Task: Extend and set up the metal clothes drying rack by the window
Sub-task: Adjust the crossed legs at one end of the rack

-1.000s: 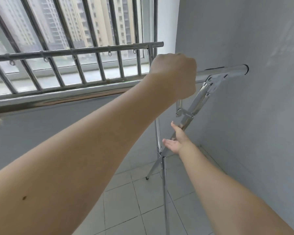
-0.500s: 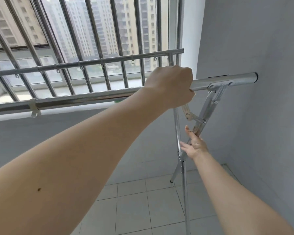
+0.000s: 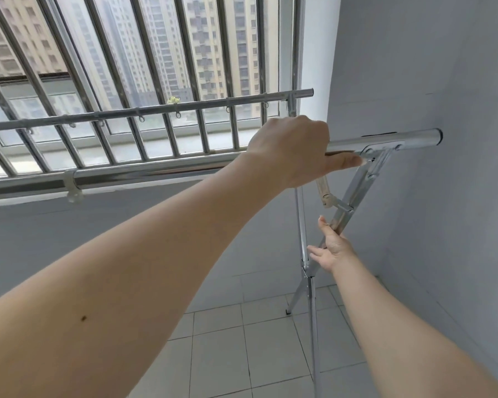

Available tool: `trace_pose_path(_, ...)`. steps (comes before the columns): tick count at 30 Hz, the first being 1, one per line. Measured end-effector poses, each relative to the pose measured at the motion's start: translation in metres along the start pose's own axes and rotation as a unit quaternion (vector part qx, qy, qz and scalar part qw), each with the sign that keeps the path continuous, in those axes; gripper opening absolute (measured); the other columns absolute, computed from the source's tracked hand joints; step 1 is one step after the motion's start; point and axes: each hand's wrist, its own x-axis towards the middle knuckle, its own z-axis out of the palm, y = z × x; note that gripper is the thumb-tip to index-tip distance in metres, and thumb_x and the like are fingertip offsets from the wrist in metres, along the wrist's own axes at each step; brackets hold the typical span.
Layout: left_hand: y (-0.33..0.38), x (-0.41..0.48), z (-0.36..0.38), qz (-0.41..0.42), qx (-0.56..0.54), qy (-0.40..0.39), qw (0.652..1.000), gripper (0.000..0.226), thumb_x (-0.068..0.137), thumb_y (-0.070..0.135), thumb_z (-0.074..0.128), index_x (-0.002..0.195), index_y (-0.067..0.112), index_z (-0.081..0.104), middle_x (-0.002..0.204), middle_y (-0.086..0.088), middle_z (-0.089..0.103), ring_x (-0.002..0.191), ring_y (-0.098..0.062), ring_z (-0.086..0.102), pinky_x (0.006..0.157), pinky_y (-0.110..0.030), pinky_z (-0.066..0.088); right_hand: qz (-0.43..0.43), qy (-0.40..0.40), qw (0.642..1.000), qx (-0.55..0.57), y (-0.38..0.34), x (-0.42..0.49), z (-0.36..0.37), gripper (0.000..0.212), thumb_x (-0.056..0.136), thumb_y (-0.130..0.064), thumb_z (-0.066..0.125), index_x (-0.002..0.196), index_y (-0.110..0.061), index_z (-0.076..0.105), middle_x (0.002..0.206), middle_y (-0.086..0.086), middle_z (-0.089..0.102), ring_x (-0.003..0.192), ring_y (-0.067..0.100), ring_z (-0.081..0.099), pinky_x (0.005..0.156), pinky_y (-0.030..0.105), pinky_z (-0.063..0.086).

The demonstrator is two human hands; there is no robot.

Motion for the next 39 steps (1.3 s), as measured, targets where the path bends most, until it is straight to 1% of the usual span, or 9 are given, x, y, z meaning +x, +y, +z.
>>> trace_pose_path(5, 0.0, 0.0, 0.001, 0.014, 0.012, 0.005, 1.0, 0.067, 0.08, 0.079, 0.026, 0.054, 0.018, 0.041, 0.054, 0.002, 0.044, 0.048, -0.015, 0.038, 0.044, -0.027, 0.018, 0.031, -0.011, 0.984, -0.175, -0.016, -0.014, -0.004, 0.054, 0.092, -0.035, 0.059, 0.139, -0.023, 0.036, 0.145, 0.026, 0.041, 0.124, 0.041, 0.053, 0.104, 0.047, 0.042)
trace_pose_path(7, 0.0, -0.002, 0.0, 0.02, 0.01, 0.009, 1.0, 0.066, 0.082, 0.077, 0.023, 0.054, 0.02, 0.039, 0.054, 0.002, 0.043, 0.052, -0.02, 0.041, 0.047, -0.029, 0.023, 0.024, -0.016, 0.959, -0.283, -0.023, -0.026, -0.009, 0.03, 0.095, -0.028, 0.057, 0.122, -0.021, 0.046, 0.118, 0.026, 0.06, 0.099, 0.033, 0.067, 0.088, 0.039, 0.049)
trace_pose_path(9, 0.001, -0.004, 0.0, 0.026, 0.01, 0.014, 1.0, 0.064, 0.084, 0.075, 0.019, 0.056, 0.02, 0.037, 0.055, 0.003, 0.042, 0.058, -0.024, 0.046, 0.052, -0.031, 0.028, -0.006, 0.002, 0.93, -0.368, -0.033, -0.034, -0.017, 0.011, 0.094, -0.011, 0.051, 0.102, -0.018, 0.05, 0.085, 0.015, 0.06, 0.065, 0.022, 0.059, 0.066, 0.027, 0.042)
trace_pose_path(11, 0.002, -0.004, 0.0, 0.023, 0.001, 0.017, 1.0, 0.063, 0.085, 0.074, 0.018, 0.063, 0.019, 0.041, 0.058, 0.002, 0.044, 0.064, -0.026, 0.048, 0.058, -0.032, 0.031, -0.052, 0.041, 0.91, -0.41, -0.05, -0.038, -0.028, 0.021, 0.093, -0.004, 0.041, 0.094, -0.02, 0.054, 0.077, 0.011, 0.056, 0.056, 0.019, 0.053, 0.056, 0.024, 0.032)
trace_pose_path(14, -0.003, -0.001, -0.008, 0.009, -0.024, 0.03, 0.999, 0.066, 0.085, 0.073, 0.019, 0.079, 0.016, 0.053, 0.076, -0.002, 0.061, 0.076, -0.027, 0.056, 0.065, -0.035, 0.035, -0.153, 0.115, 0.893, -0.408, -0.09, -0.047, -0.041, 0.032, 0.091, -0.002, 0.04, 0.106, -0.011, 0.067, 0.084, 0.014, 0.059, 0.071, 0.025, 0.055, 0.057, 0.025, 0.032)
trace_pose_path(18, -0.024, -0.001, -0.023, -0.025, -0.055, 0.082, 0.995, 0.063, 0.087, 0.069, 0.023, 0.085, 0.019, 0.061, 0.089, 0.0, 0.067, 0.084, -0.024, 0.06, 0.067, -0.034, 0.034, -0.304, 0.235, 0.824, -0.416, -0.145, -0.077, -0.043, 0.033, 0.084, 0.0, 0.049, 0.105, -0.011, 0.072, 0.107, 0.014, 0.071, 0.094, 0.031, 0.063, 0.076, 0.03, 0.045)
trace_pose_path(23, -0.061, -0.017, -0.032, -0.07, -0.037, 0.07, 0.994, 0.055, 0.092, 0.062, 0.026, 0.094, 0.019, 0.061, 0.1, -0.003, 0.067, 0.091, -0.027, 0.061, 0.068, -0.035, 0.036, -0.39, 0.264, 0.789, -0.394, -0.191, -0.118, -0.011, 0.033, 0.083, -0.005, 0.049, 0.102, -0.016, 0.074, 0.112, 0.015, 0.071, 0.107, 0.034, 0.062, 0.089, 0.035, 0.048)
trace_pose_path(27, -0.087, -0.039, -0.038, -0.104, -0.029, 0.055, 0.993, 0.051, 0.093, 0.059, 0.029, 0.094, 0.019, 0.061, 0.098, -0.004, 0.067, 0.091, -0.028, 0.061, 0.066, -0.034, 0.036, -0.416, 0.236, 0.772, -0.417, -0.198, -0.15, 0.022, 0.034, 0.082, -0.004, 0.046, 0.097, -0.018, 0.074, 0.109, 0.011, 0.072, 0.106, 0.031, 0.063, 0.086, 0.032, 0.048)
trace_pose_path(39, -0.212, -0.16, -0.09, -0.188, -0.013, 0.043, 0.981, 0.045, 0.093, 0.054, 0.034, 0.097, 0.018, 0.061, 0.104, -0.005, 0.061, 0.096, -0.027, 0.059, 0.074, -0.039, 0.042, -0.483, -0.04, 0.59, -0.646, -0.053, -0.252, 0.249, 0.026, 0.083, -0.015, 0.052, 0.094, -0.019, 0.075, 0.1, 0.006, 0.073, 0.098, 0.026, 0.064, 0.081, 0.031, 0.051)
